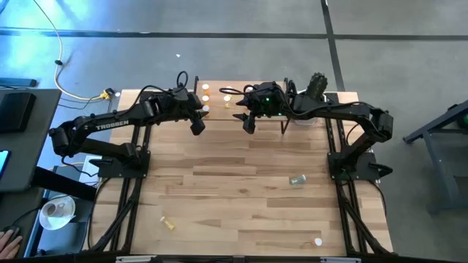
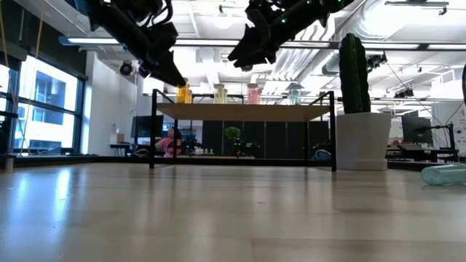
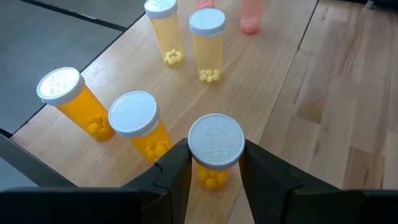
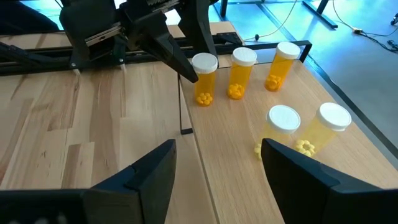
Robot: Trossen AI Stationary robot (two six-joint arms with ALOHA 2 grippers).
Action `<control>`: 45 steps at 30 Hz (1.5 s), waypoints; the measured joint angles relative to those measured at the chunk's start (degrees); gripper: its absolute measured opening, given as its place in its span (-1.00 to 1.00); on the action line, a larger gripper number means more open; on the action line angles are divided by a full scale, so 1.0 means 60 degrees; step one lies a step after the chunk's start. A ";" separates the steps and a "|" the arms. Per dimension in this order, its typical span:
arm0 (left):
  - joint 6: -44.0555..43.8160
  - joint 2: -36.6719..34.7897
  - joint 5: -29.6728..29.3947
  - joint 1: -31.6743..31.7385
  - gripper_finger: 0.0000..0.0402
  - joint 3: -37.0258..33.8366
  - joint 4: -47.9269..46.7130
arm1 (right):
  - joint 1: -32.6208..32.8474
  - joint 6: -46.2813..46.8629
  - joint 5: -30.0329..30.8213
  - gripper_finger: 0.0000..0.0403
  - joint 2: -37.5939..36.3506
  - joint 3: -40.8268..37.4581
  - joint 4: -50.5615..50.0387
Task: Pick and place medicine bottles onto shelf by color
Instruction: Put the orange pill bottle on the shelf aligned with the other orange pill bottles
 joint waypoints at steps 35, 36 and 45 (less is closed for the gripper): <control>-0.0431 0.0007 -0.0639 0.0000 -0.41 -0.0007 -0.0219 | 0.0000 0.0003 -0.0003 0.13 0.0004 0.0000 0.0000; -0.0433 0.0004 -0.0641 0.0000 -0.41 -0.0005 -0.0219 | 0.0000 0.0003 -0.0003 0.13 0.0004 0.0000 0.0000; -0.0361 -0.0004 -0.0649 0.0000 -0.41 0.0000 -0.0214 | 0.0004 0.0003 -0.0003 0.13 0.0004 0.0000 0.0000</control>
